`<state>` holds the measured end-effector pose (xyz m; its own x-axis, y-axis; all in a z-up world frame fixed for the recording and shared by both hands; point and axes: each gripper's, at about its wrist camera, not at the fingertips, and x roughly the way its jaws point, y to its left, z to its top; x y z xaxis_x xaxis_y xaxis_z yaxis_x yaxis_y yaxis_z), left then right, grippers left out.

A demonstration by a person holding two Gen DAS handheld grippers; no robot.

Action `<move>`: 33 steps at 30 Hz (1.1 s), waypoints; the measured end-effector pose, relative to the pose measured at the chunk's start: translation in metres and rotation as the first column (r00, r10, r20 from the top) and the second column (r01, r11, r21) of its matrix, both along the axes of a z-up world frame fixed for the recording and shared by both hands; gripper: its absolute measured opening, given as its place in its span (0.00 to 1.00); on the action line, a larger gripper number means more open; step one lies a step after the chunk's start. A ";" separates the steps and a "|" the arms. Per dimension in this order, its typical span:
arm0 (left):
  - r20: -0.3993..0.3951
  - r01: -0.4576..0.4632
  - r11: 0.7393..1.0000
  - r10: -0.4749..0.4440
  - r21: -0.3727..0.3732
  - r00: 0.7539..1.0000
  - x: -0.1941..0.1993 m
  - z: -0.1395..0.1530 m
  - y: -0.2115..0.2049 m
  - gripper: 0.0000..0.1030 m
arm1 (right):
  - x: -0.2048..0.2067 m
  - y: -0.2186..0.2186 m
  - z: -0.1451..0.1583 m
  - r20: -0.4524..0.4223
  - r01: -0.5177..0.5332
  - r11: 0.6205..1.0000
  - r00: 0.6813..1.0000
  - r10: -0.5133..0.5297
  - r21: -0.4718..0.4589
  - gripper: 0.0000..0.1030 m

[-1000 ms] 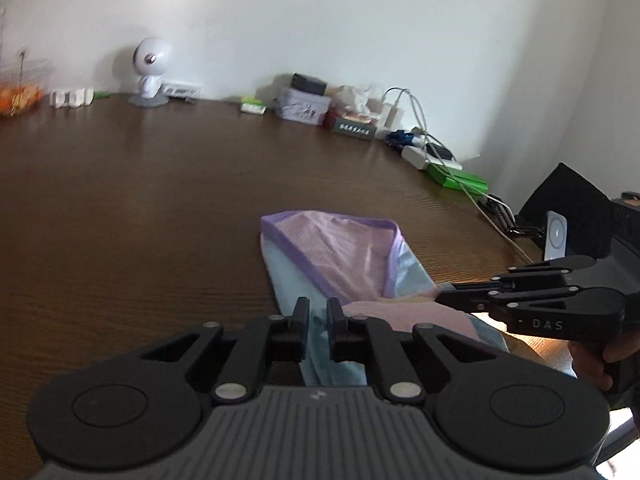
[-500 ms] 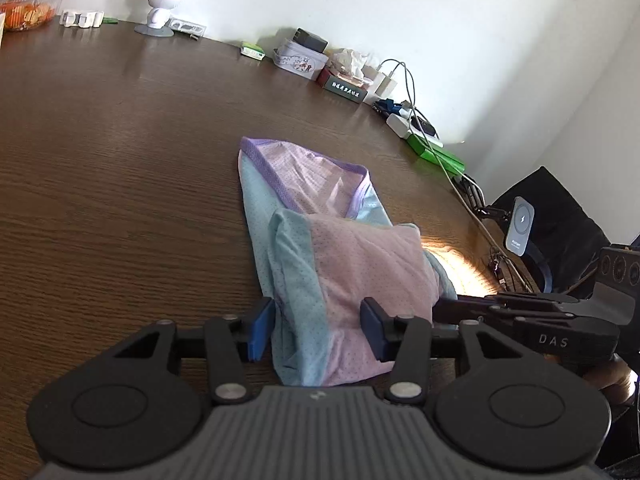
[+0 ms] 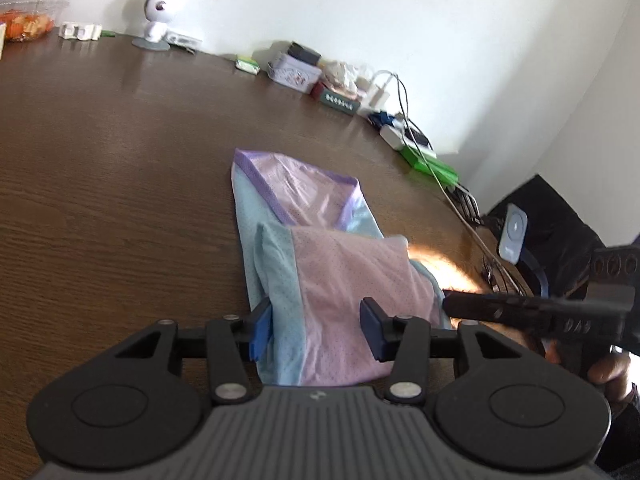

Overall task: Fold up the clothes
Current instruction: 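Lower the folded end onto the stack and open both grippers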

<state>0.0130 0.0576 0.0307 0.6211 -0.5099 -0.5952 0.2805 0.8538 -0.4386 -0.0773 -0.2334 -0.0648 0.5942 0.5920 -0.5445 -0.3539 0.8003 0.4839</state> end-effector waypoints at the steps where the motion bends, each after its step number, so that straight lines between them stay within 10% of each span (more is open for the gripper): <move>1: 0.000 -0.005 1.000 0.005 0.006 1.000 0.003 0.000 -0.001 0.36 | 0.005 0.003 -0.003 -0.017 -0.007 1.000 1.000 0.007 -0.014 0.10; 4: 0.003 -0.012 1.000 0.012 0.025 1.000 0.013 0.002 -0.004 0.23 | 0.015 0.005 -0.009 -0.064 -0.011 0.999 0.998 0.008 -0.050 0.06; 7: 0.006 -0.019 0.999 0.019 0.045 1.000 0.024 0.004 -0.008 0.45 | 0.013 -0.001 0.010 -0.012 -0.011 0.996 1.000 0.010 -0.084 0.15; 11: 0.010 -0.028 0.997 0.028 0.071 1.000 0.038 0.006 -0.013 0.47 | 0.028 -0.003 0.023 0.048 0.029 0.993 0.999 -0.023 -0.114 0.23; 13: 0.012 -0.033 0.996 0.032 0.084 0.999 0.045 0.007 -0.015 0.43 | 0.042 0.005 0.019 0.041 0.028 0.991 0.999 -0.023 -0.132 0.23; 15: 0.014 -0.038 0.995 0.037 0.097 0.999 0.052 0.008 -0.018 0.18 | 0.053 0.014 0.011 0.020 0.017 0.987 1.000 -0.014 -0.159 0.20; 17: 0.011 -0.050 0.993 0.049 0.111 0.999 0.056 0.005 -0.020 0.04 | 0.057 0.021 0.002 0.013 0.024 0.980 1.000 -0.022 -0.197 0.02; 21: -0.001 -0.074 0.989 0.075 0.131 0.997 0.061 0.000 -0.020 0.04 | 0.060 0.021 -0.009 0.011 0.076 0.966 0.997 -0.075 -0.246 0.01; 27: 0.016 -0.095 0.985 0.094 0.145 0.995 0.040 0.007 -0.008 0.43 | 0.031 0.010 0.015 0.089 0.043 0.972 0.996 -0.023 -0.232 0.17; 29: 0.025 -0.064 0.991 0.061 0.119 0.998 0.022 0.006 -0.001 0.48 | 0.016 0.007 0.023 0.110 -0.008 0.976 0.993 0.033 -0.217 0.42; 33: 0.011 0.036 0.996 -0.037 0.080 0.999 -0.010 -0.004 0.004 0.59 | -0.022 0.018 0.015 0.152 -0.139 0.933 0.968 0.198 -0.333 0.43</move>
